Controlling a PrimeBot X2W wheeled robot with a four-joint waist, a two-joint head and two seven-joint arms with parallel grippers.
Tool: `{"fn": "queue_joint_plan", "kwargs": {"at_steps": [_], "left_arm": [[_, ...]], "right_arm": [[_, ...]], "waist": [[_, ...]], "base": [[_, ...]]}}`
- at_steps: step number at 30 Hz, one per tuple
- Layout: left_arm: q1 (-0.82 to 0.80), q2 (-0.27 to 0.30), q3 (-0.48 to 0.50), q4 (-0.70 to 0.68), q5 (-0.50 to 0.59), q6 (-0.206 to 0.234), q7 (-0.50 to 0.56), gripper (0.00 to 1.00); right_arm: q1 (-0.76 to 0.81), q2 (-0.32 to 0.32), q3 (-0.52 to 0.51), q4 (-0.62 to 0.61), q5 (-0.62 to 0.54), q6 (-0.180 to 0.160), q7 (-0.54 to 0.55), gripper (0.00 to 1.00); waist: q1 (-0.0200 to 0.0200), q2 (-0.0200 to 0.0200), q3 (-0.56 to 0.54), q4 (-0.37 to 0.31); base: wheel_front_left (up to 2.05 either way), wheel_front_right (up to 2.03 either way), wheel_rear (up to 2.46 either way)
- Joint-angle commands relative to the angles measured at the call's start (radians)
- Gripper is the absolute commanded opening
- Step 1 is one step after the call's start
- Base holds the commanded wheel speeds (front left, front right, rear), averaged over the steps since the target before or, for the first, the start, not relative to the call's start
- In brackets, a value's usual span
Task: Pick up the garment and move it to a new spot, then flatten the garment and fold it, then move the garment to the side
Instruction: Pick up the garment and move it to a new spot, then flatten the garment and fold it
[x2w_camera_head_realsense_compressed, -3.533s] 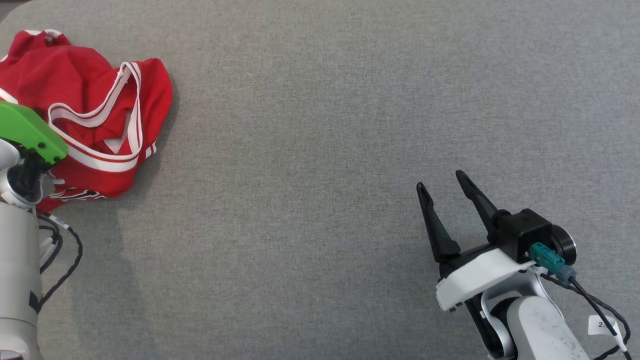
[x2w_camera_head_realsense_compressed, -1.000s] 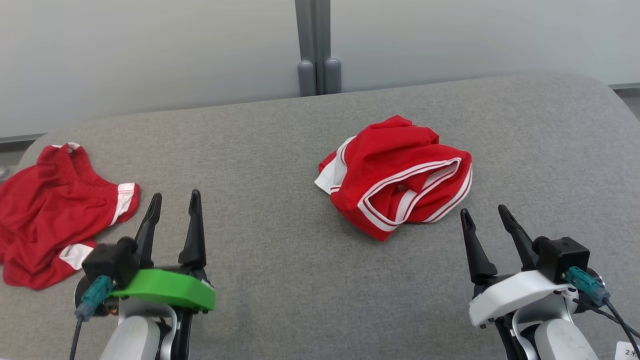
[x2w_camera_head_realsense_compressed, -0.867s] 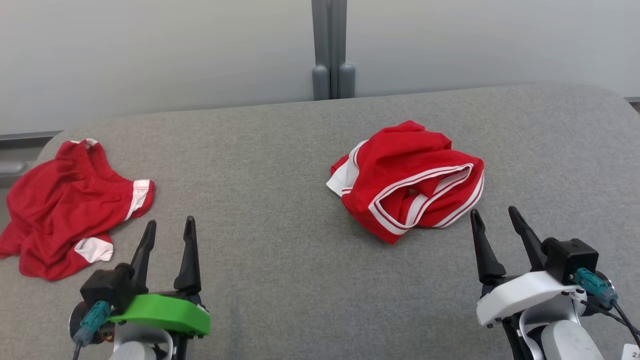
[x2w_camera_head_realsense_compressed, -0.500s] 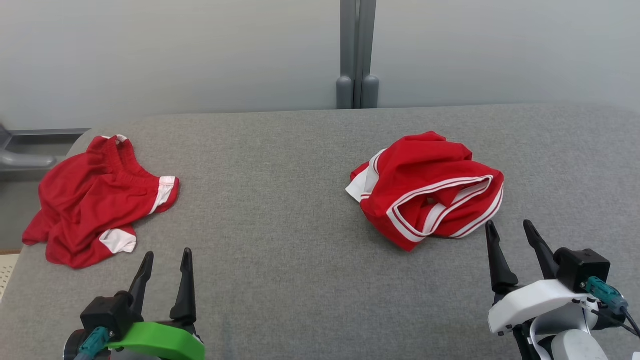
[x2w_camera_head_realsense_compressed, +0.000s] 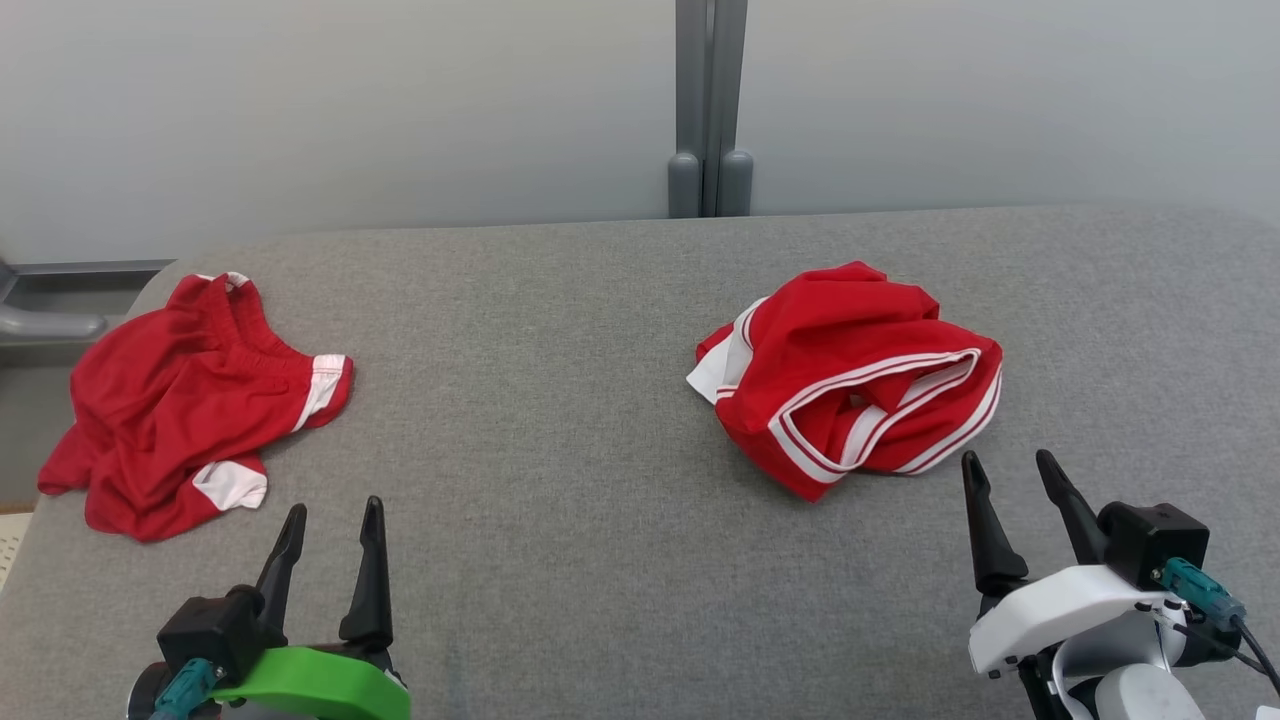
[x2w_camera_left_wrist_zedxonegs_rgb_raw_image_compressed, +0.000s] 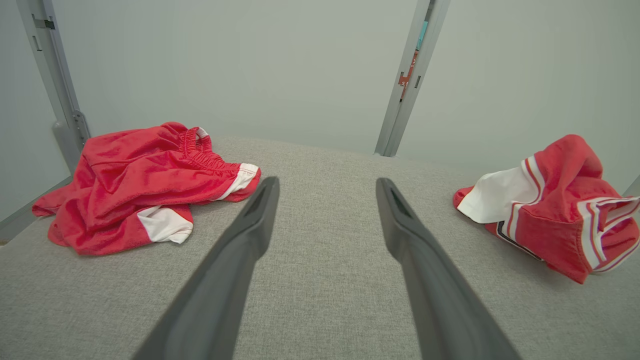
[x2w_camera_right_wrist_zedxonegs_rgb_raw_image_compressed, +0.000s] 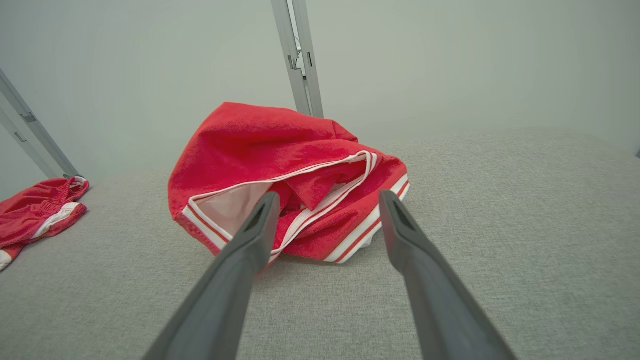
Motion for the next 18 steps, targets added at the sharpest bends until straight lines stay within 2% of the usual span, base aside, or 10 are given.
{"fn": "queue_joint_plan", "kwargs": {"at_steps": [1,10,18], "left_arm": [[0.015,0.005,0.004,0.001,0.008,0.001,-0.003,1.0],[0.007,-0.005,0.002,0.007,0.008,-0.003,-0.004,1.0],[-0.026,-0.017,-0.012,0.012,0.004,-0.017,-0.004,1.0]], "right_arm": [[-0.007,-0.003,0.005,0.001,0.015,0.0,-0.004,1.0],[-0.073,-0.003,0.081,0.013,0.062,0.0,0.027,1.0],[-0.242,-0.003,0.207,0.181,0.113,0.0,0.135,1.0]], "waist": [[0.0,-0.0001,0.001,-0.001],[0.0,-0.0001,0.013,0.003],[0.0,-0.0001,0.032,0.036]], "base": [[0.0,0.0,0.0],[0.0,0.0,0.0],[0.0,0.0,0.0]]}}
